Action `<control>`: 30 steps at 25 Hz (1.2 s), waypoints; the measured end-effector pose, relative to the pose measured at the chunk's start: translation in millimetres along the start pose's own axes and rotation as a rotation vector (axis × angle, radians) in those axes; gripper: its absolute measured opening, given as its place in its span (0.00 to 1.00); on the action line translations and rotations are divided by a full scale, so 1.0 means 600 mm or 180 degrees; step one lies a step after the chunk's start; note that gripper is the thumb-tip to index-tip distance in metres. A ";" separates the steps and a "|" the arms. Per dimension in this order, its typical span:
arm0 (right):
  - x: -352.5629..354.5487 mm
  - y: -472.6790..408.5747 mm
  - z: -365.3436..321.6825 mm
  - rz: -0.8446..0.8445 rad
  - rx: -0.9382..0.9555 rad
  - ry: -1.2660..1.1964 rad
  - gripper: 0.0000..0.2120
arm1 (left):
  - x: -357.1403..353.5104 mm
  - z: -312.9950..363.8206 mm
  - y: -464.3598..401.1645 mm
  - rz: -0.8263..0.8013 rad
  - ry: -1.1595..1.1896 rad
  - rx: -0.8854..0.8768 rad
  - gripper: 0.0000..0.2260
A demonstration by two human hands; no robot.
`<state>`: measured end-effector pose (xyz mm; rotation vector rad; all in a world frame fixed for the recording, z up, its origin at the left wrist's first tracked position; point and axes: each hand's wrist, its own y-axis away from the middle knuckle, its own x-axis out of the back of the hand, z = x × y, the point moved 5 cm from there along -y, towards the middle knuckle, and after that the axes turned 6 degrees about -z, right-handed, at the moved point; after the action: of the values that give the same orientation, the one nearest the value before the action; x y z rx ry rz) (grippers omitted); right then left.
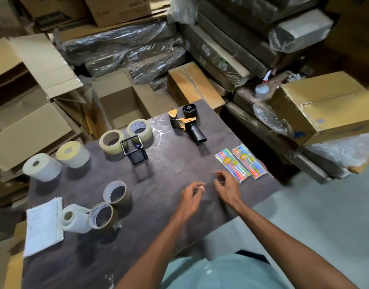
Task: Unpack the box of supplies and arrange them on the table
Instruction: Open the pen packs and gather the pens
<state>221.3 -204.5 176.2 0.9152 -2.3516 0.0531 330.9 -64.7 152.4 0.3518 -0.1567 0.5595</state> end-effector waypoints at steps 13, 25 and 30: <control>0.057 -0.099 0.039 -0.0228 -0.0076 0.1918 0.27 | -0.046 0.046 -0.087 0.0172 -0.0034 0.0304 0.09; 0.025 -0.129 -0.009 -0.1066 0.0152 0.0141 0.10 | -0.048 0.051 -0.065 0.0716 0.1168 0.1095 0.12; -0.033 -0.110 -0.024 -0.1950 -0.0794 -0.1785 0.12 | -0.024 0.062 -0.043 0.1134 0.1961 0.1021 0.17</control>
<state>281.8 -239.3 165.6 1.6300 -2.3535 -0.8157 331.0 -105.7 176.4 0.4497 0.4791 1.0247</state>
